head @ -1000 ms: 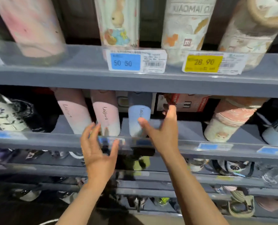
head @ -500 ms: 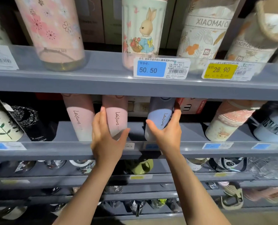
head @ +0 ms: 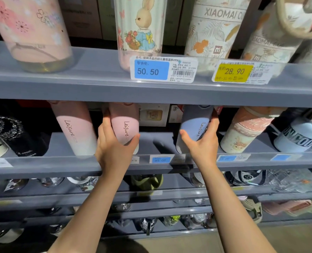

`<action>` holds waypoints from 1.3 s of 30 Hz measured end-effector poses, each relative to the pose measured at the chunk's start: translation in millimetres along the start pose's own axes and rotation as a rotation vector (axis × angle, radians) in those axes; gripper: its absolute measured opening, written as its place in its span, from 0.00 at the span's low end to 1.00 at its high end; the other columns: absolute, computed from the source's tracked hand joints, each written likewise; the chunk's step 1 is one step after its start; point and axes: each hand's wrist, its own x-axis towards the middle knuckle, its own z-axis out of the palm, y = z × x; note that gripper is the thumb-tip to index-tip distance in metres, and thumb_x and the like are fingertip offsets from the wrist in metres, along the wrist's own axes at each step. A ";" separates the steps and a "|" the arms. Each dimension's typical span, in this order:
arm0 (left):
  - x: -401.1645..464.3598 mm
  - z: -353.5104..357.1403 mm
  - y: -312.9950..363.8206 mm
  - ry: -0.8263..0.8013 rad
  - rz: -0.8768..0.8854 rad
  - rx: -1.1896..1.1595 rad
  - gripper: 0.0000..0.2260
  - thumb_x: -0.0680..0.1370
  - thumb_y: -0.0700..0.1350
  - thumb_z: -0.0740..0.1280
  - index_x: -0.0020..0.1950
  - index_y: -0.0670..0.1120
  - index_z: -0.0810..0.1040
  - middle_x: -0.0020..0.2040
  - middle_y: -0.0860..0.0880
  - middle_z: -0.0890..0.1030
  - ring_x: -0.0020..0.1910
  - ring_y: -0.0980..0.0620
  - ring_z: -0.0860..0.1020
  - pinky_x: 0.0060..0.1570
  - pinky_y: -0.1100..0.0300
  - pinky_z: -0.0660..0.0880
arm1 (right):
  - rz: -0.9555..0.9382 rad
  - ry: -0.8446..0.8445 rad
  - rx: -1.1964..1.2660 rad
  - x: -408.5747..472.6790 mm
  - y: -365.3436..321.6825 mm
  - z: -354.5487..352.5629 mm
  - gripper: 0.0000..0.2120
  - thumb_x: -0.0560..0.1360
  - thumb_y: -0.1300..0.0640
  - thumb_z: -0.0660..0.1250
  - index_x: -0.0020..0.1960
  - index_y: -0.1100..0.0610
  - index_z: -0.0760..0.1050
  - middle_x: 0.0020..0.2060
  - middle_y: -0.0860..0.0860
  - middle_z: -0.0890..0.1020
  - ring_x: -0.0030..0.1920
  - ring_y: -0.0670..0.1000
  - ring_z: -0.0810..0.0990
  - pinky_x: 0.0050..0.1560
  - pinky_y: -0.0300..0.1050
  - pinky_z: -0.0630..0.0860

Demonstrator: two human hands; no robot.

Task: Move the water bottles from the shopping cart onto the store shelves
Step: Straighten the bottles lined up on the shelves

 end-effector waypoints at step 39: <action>40.1 -60.4 -54.4 -0.129 -0.089 -0.058 0.42 0.68 0.51 0.76 0.75 0.47 0.57 0.68 0.44 0.71 0.62 0.39 0.73 0.59 0.45 0.69 | -0.052 -0.020 0.020 -53.1 -43.8 77.7 0.44 0.67 0.46 0.76 0.74 0.55 0.55 0.67 0.54 0.70 0.66 0.57 0.71 0.62 0.60 0.72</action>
